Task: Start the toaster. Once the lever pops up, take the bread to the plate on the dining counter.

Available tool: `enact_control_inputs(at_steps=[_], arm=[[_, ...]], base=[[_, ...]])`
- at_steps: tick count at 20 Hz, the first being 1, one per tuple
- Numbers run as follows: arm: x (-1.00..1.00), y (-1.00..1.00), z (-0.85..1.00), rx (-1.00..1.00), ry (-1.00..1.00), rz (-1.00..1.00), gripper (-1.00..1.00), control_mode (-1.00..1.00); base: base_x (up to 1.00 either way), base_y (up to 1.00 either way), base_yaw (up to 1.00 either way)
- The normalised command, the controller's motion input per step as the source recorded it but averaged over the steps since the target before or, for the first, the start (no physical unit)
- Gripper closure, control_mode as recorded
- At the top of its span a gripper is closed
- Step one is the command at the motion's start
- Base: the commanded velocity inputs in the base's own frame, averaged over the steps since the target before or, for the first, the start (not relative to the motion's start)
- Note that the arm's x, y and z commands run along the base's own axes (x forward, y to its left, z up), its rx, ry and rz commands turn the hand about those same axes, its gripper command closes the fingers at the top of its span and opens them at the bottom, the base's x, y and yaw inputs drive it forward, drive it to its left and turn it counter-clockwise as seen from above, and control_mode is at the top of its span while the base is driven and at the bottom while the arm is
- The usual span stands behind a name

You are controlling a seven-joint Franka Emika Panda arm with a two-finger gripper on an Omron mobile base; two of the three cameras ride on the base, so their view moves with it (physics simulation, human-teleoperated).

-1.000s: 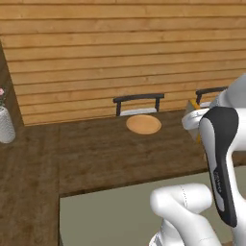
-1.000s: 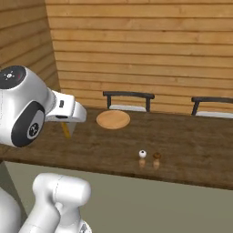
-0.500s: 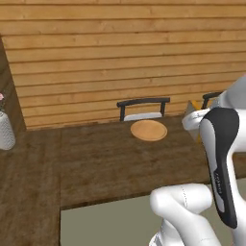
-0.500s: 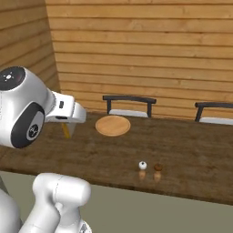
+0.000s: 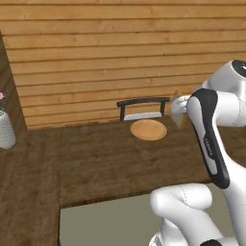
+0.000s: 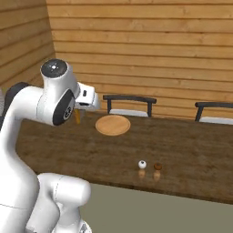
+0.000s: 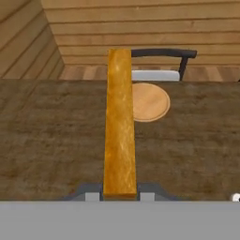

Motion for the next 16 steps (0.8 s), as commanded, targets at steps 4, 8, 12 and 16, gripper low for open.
enact_control_inputs(at_steps=[4,8,12,16], arm=[[1.0,0.0,-0.43,0.05,0.1,0.08,1.0,-1.0],[1.0,-0.02,-0.44,0.05,0.2,0.08,1.0,-1.0],[0.88,0.0,-0.45,0.05,0.23,0.02,1.0,-1.0],[0.69,0.0,-0.44,0.05,0.25,0.0,1.0,-1.0]], base=[[0.0,0.0,0.0],[0.0,0.0,0.0],[0.0,0.0,0.0],[0.0,0.0,0.0]])
